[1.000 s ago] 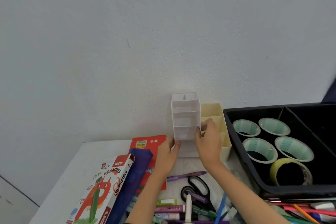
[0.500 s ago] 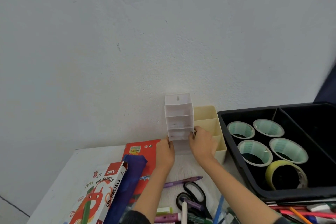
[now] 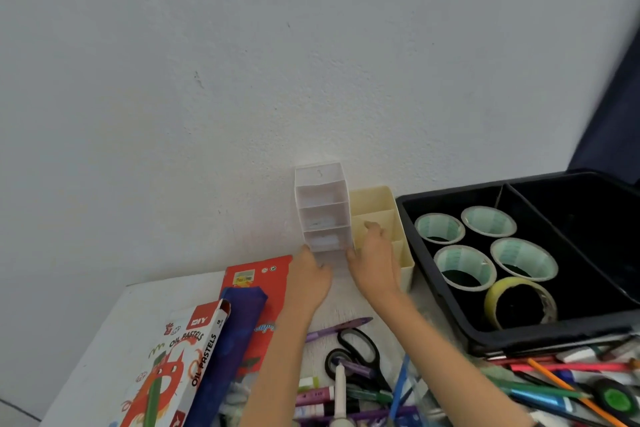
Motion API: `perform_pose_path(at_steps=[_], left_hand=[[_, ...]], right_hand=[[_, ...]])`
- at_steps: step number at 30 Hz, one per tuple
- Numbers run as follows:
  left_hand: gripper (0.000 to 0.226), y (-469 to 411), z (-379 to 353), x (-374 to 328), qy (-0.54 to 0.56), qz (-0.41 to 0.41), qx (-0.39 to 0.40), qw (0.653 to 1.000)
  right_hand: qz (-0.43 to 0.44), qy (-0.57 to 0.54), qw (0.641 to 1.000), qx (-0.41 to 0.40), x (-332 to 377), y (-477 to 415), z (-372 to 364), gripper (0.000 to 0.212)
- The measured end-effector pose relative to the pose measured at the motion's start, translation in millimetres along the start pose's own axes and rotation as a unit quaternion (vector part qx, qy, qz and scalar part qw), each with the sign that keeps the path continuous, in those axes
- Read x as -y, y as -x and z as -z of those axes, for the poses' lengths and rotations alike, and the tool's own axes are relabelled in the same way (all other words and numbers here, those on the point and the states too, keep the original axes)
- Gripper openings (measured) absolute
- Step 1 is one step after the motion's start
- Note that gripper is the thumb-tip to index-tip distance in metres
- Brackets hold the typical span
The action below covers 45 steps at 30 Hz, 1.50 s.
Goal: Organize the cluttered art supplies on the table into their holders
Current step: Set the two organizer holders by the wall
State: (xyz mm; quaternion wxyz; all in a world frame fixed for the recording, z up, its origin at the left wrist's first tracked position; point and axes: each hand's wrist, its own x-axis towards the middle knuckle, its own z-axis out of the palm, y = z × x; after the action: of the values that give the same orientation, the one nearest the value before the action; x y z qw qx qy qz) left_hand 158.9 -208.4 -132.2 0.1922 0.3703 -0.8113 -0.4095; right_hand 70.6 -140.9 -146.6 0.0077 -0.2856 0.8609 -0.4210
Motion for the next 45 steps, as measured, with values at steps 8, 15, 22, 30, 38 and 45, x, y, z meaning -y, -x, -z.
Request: perform_pose_path(at_steps=[8,15,22,30,38,45], left_hand=[[0.028,74.9,6.5,-40.4,0.15,-0.023,-0.089,0.984],[0.02,142.0,-9.4,-58.7,0.284,-0.012,-0.07,0.956],[0.021,197.5,-29.9,-69.3,0.358,0.037,-0.1,0.927],[0.023,252.7,-74.3,-99.7,0.393,0.079,-0.131,0.907],[0.023,300.6,-145.0,-132.9,0.395,0.093,-0.088,0.91],[0.026,302.2,-191.5,-173.3,0.374,0.043,0.011,0.926]], right_hand=[[-0.054,-0.199,0.978,0.028,1.0,55.9,61.2,0.018],[-0.11,-0.34,0.929,0.093,-12.3,104.6,116.7,0.018],[-0.148,-0.376,0.909,0.102,-41.7,140.9,161.0,0.017],[-0.172,-0.376,0.903,0.114,-87.4,176.3,216.1,0.017],[-0.195,-0.373,0.904,0.081,-142.5,211.1,278.1,0.016],[-0.22,-0.384,0.896,-0.034,-186.3,222.9,333.3,0.018]])
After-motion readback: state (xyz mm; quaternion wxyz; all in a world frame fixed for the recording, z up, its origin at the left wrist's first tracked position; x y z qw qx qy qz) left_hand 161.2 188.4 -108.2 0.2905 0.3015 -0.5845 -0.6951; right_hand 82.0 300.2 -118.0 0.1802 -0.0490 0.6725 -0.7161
